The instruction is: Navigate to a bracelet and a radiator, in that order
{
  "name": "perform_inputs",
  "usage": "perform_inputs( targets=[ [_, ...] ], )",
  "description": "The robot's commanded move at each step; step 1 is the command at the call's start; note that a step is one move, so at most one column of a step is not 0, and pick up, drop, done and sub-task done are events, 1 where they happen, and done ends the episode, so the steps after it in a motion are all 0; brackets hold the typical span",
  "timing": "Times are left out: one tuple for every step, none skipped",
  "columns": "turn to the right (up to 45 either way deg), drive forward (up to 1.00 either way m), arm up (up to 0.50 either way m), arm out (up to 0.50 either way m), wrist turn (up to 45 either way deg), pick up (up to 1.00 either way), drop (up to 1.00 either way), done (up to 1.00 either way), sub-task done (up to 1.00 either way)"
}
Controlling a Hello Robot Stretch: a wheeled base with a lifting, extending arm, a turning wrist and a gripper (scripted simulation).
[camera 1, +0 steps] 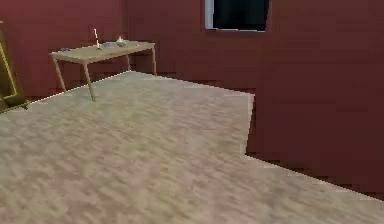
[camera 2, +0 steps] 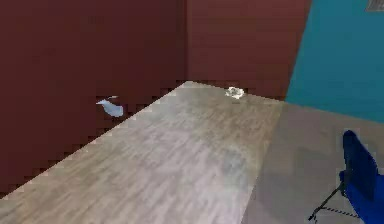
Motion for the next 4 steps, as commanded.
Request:
perform_inputs(
  targets=[
    [-45.0, 0.0, 0.0, 0.0, 0.0, 0.0, 0.0, 0.0, 0.0],
    [-45.0, 0.0, 0.0, 0.0, 0.0, 0.0, 0.0, 0.0, 0.0],
    [-18.0, 0.0, 0.0, 0.0, 0.0, 0.0, 0.0, 0.0, 0.0],
    [0.0, 1.0, 0.0, 0.0, 0.0, 0.0, 0.0, 0.0, 0.0]
  ],
)
